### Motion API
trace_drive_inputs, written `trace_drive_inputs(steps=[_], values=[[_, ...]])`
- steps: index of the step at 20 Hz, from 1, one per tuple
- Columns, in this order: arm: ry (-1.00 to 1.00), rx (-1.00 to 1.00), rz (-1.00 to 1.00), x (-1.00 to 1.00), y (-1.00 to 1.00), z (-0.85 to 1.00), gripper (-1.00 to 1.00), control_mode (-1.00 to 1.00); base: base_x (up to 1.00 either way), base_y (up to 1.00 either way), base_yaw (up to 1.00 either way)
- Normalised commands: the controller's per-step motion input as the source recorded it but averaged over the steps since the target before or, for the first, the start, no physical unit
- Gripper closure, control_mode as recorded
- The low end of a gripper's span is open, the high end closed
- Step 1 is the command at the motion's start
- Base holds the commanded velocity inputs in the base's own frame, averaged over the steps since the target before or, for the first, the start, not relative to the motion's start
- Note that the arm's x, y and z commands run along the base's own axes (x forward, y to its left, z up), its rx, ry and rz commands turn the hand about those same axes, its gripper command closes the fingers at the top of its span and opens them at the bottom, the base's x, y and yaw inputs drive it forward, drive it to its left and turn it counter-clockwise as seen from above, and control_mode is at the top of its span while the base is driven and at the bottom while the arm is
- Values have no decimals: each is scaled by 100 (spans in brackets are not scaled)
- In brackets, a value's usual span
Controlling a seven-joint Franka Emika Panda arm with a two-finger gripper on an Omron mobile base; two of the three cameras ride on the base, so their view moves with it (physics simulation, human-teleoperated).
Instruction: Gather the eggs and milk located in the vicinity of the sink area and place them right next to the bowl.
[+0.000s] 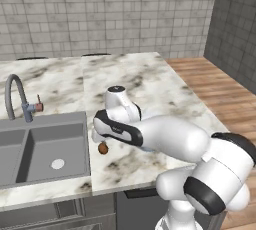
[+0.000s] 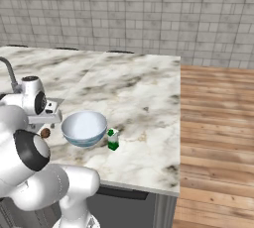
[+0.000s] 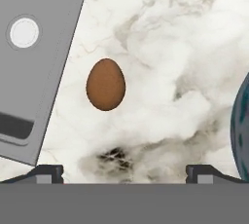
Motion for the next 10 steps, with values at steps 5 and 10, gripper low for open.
trace_drive_inputs(steps=[5,10], values=[[0,0,-6,25,19,-5,-100,-100,0,0,0],[0,0,-1,35,19,-29,-100,-100,0,0,0]])
